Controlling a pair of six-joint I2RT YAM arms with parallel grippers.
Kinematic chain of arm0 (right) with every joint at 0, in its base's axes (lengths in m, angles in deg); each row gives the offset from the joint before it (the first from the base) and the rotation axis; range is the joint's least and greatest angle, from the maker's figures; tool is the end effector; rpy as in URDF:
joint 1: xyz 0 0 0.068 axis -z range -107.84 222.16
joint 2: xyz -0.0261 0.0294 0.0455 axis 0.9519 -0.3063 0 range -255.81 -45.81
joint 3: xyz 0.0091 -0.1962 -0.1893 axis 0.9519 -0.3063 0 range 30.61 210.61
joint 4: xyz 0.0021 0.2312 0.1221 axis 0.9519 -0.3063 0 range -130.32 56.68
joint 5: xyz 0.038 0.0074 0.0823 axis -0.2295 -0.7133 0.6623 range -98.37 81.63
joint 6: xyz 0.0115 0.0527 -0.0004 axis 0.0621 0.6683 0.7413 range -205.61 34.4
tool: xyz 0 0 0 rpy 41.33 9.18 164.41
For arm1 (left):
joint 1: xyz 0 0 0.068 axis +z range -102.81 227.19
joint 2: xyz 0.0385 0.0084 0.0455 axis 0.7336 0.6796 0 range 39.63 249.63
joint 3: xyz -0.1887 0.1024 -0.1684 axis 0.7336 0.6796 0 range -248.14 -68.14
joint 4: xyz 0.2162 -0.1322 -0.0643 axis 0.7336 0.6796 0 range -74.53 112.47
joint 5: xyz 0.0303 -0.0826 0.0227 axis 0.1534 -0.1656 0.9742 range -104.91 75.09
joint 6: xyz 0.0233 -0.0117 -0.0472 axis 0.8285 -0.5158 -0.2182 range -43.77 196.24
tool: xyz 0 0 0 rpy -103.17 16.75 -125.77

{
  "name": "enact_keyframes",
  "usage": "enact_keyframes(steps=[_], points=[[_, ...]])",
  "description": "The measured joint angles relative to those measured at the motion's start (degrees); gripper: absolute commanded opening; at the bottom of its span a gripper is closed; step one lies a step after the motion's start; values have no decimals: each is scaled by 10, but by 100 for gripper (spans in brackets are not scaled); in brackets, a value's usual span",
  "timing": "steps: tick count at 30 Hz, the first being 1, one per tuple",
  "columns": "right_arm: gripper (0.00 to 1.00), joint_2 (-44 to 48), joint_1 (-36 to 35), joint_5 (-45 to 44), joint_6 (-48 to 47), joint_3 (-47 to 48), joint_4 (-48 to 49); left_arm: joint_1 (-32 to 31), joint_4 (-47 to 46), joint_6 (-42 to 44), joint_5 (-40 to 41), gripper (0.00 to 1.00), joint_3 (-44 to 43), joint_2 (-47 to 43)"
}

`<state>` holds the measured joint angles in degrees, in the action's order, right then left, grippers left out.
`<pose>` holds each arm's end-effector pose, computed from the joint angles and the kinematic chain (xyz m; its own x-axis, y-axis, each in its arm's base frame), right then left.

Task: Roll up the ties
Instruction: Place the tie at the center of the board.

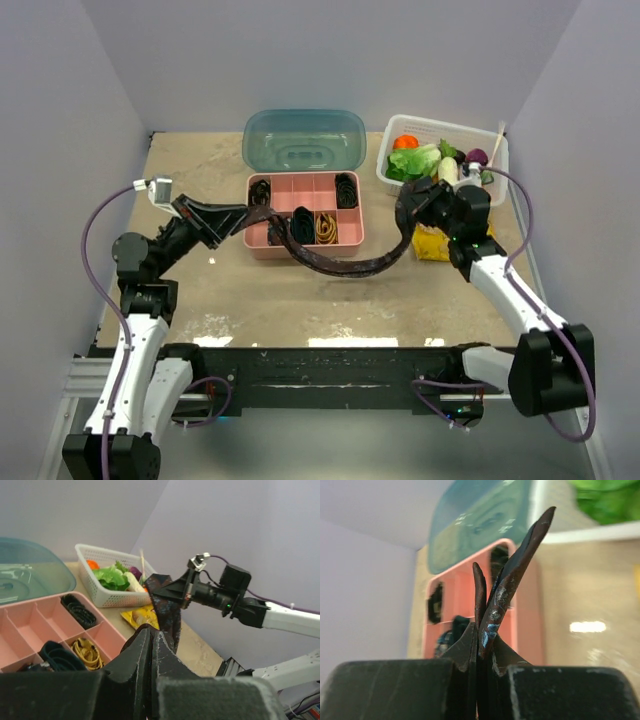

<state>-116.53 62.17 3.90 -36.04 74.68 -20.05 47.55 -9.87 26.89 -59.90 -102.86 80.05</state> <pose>0.2790 0.0569 0.2812 -0.4318 0.6791 -0.5936 -0.0687 0.6314 0.7724 0.1623 -0.0242 0.3533 -0.2830 -0.5382 -0.7939 0.6859 0.4651 -0.5597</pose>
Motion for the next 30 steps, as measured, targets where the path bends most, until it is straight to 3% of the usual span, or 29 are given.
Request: enact_keyframes(steps=[9,21,30], points=[[0,108,40,-54,-38,-103,-126,0,95,52,49,0,69,-16],[0,129,41,-57,-37,-190,-172,-16,165,71,120,0,182,-32],[0,169,42,-72,-36,-209,-200,-16,212,82,149,0,189,-87]])
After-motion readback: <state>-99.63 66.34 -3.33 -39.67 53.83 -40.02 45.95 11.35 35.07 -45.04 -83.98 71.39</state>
